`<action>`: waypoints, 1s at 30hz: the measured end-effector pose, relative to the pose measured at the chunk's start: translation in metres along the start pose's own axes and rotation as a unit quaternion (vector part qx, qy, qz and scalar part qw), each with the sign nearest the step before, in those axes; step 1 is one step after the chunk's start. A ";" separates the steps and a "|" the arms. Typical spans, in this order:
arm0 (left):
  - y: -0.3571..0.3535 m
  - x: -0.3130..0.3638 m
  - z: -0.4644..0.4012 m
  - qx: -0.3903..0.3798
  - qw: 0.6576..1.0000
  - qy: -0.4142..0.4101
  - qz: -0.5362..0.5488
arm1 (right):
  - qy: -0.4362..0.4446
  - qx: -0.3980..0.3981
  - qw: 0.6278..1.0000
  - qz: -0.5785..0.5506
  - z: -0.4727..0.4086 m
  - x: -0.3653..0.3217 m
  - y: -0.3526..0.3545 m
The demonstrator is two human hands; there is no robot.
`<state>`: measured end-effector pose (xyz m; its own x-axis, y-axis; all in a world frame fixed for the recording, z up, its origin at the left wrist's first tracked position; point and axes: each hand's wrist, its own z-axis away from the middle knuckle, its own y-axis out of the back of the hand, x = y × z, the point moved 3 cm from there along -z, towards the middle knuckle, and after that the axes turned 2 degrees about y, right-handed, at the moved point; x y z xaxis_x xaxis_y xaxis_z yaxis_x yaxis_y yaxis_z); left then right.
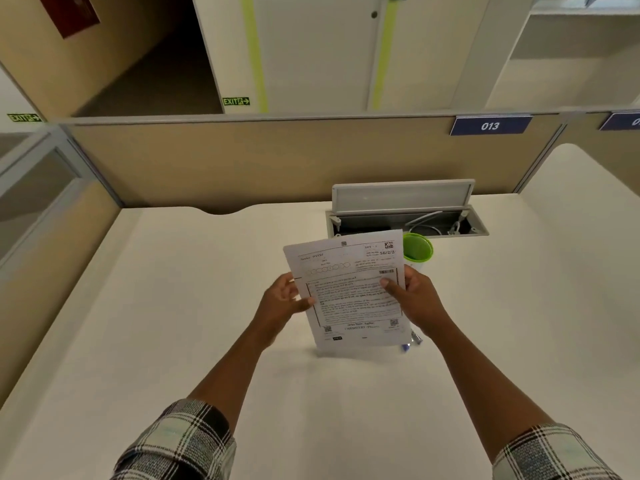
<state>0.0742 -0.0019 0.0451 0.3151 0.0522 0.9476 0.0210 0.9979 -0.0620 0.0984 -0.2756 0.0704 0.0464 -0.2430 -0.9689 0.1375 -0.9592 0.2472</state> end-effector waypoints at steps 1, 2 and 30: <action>-0.006 -0.004 0.001 -0.017 1.000 -0.008 0.020 | -0.008 0.004 1.000 -0.028 0.002 0.004 -0.002; -0.010 -0.007 0.001 -0.015 0.999 -0.018 0.024 | -0.014 0.007 0.999 -0.047 0.003 0.007 -0.004; -0.031 -0.014 0.008 0.170 0.971 -0.143 -0.088 | 0.010 0.089 0.996 0.025 0.022 0.032 -0.023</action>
<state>0.0616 -0.0329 0.0367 0.0579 -0.1604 0.9854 -0.2794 0.9450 0.1702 0.0751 -0.2644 0.0334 0.0686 -0.2898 -0.9546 -0.0420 -0.9569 0.2874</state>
